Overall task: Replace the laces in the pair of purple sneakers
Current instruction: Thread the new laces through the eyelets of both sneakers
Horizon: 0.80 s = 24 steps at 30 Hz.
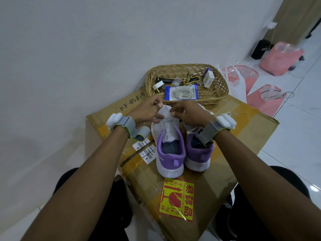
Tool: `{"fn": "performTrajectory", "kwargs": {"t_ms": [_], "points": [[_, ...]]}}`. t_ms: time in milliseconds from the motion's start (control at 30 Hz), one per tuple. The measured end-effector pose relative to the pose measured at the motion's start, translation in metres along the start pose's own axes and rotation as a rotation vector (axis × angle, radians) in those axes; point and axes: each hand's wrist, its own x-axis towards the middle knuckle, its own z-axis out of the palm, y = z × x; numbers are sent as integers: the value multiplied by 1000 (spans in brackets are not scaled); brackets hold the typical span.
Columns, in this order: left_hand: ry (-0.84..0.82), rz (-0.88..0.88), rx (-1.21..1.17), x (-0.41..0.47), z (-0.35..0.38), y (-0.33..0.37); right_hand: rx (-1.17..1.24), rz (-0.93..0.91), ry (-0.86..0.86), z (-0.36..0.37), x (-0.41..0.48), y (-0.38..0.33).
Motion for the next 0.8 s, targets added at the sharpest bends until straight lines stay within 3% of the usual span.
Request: {"fn": "performTrajectory", "kwargs": {"t_ms": [133, 267, 333, 467, 567, 700, 800], "points": [[50, -51, -128, -1, 1, 3, 280, -11, 84, 0, 1, -14], [116, -105, -120, 1, 3, -3, 987, 154, 291, -13, 5, -29], [143, -86, 22, 2, 4, -7, 1140, 153, 294, -16, 7, -29], [58, -142, 312, -1, 1, -10, 959, 90, 338, -6, 6, -27], [50, -183, 253, -3, -6, -10, 734, 41, 308, -4, 6, -25], [40, -213, 167, -2, -10, -5, 217, -78, 105, 1, 0, -21], [7, -249, 163, -2, -14, -1, 25, -128, 23, 13, -1, -23]]}}
